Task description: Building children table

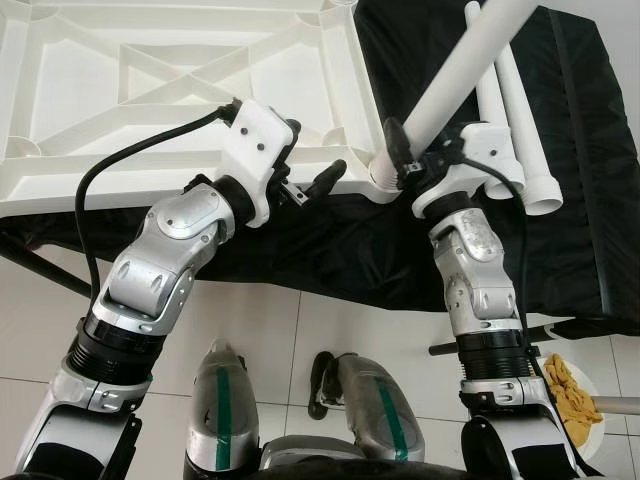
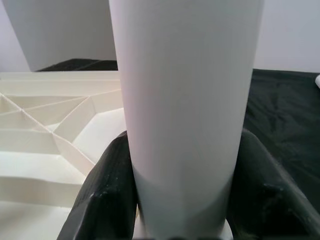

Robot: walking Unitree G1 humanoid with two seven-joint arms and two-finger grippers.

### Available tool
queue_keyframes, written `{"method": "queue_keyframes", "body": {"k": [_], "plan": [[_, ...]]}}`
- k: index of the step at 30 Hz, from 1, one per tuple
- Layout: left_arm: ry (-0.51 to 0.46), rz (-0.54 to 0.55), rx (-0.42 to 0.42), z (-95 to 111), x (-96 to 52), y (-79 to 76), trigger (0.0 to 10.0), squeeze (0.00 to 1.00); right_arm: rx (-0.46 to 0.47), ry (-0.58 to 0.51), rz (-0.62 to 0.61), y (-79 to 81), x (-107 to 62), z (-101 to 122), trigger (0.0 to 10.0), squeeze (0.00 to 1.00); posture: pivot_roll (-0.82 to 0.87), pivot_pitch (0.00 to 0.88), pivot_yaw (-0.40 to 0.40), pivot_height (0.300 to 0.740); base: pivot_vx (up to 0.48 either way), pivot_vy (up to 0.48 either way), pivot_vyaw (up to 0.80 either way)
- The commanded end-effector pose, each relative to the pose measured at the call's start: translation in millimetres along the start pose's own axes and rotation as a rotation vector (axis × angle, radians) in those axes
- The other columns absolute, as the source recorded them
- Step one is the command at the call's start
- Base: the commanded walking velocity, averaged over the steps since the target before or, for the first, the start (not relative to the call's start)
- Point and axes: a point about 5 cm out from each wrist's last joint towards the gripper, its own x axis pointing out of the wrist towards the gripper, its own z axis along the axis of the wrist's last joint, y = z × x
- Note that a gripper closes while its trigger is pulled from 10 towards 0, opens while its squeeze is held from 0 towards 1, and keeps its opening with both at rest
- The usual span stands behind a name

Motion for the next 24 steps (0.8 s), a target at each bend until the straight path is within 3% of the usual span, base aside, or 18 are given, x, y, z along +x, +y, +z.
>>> {"method": "queue_keyframes", "body": {"k": [1,17,24], "plan": [[-0.009,-0.032,0.010,4.4,-0.3,-2.6,10.0,0.00,-0.004,0.144,0.002,-0.7,-11.5,-28.1,10.0,0.00,0.14,0.094,-0.108,0.740,0.000,0.000,0.00],[-0.009,-0.017,0.009,5.8,-3.4,-0.6,10.0,0.00,-0.004,0.163,0.000,-0.7,-15.8,-33.7,10.0,0.00,0.15,0.106,-0.106,0.740,0.000,0.000,0.00],[-0.013,-0.019,0.011,7.5,-2.9,-0.3,10.0,0.00,-0.020,0.139,-0.091,-4.7,-12.9,-30.5,10.0,0.00,0.15,0.105,-0.103,0.740,0.000,0.000,0.00]]}}
